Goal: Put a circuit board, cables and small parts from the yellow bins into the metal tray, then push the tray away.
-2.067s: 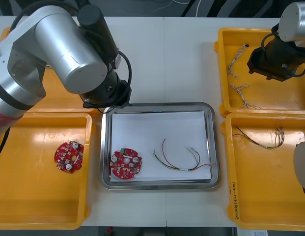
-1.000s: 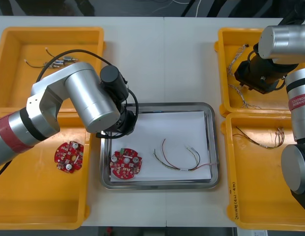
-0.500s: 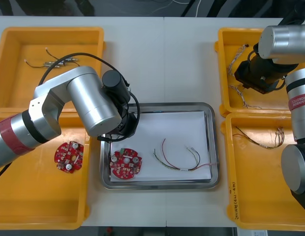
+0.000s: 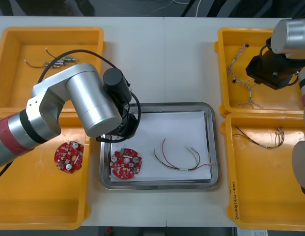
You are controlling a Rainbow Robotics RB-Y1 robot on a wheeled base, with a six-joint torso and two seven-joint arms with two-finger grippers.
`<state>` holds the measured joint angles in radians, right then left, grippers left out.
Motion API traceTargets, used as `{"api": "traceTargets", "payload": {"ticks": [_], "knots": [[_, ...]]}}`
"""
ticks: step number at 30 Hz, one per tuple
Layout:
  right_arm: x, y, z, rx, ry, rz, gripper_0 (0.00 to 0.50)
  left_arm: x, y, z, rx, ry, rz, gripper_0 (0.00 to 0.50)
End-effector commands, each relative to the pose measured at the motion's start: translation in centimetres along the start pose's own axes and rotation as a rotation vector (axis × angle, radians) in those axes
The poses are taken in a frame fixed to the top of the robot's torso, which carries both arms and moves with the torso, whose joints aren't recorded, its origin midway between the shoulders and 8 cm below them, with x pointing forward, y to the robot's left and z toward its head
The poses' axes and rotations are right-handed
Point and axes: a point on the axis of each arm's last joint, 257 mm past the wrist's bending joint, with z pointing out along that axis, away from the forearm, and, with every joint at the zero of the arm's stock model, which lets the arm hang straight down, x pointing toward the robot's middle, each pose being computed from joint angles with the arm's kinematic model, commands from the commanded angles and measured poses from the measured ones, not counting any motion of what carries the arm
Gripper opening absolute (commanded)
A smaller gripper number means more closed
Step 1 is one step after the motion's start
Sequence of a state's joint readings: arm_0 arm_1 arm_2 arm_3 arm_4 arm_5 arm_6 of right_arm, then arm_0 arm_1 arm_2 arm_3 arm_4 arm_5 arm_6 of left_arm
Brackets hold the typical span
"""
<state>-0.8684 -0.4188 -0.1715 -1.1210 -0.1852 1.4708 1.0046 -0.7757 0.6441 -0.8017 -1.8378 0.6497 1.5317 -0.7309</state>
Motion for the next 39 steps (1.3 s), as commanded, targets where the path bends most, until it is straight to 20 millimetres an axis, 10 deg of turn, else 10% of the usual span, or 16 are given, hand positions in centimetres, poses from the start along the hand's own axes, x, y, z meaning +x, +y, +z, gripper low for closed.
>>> {"api": "traceTargets", "payload": {"ticks": [1,25,28,34,39], "knots": [[-5.5,0.0,-3.8,-0.039,-0.097,-0.017,0.0,-1.8,-0.9,-3.4,0.045,-0.013,-0.099,0.5],[-10.4,-2.1,-6.3,-0.066,-0.194,-0.021,0.006,-7.0,5.6,-14.5,0.033,-0.003,-0.181,0.5],[-10.3,-2.1,-6.3,-0.068,-0.192,-0.021,0.066,-7.6,6.6,-15.0,0.034,-0.012,-0.174,0.5],[-10.1,-2.2,-6.0,-0.066,-0.188,-0.037,0.467,-9.1,11.1,-16.0,0.033,-0.011,-0.141,0.5],[-10.1,-2.5,-6.0,-0.058,-0.188,-0.054,0.486,-10.4,13.8,-16.4,0.021,-0.022,-0.132,0.5]]}}
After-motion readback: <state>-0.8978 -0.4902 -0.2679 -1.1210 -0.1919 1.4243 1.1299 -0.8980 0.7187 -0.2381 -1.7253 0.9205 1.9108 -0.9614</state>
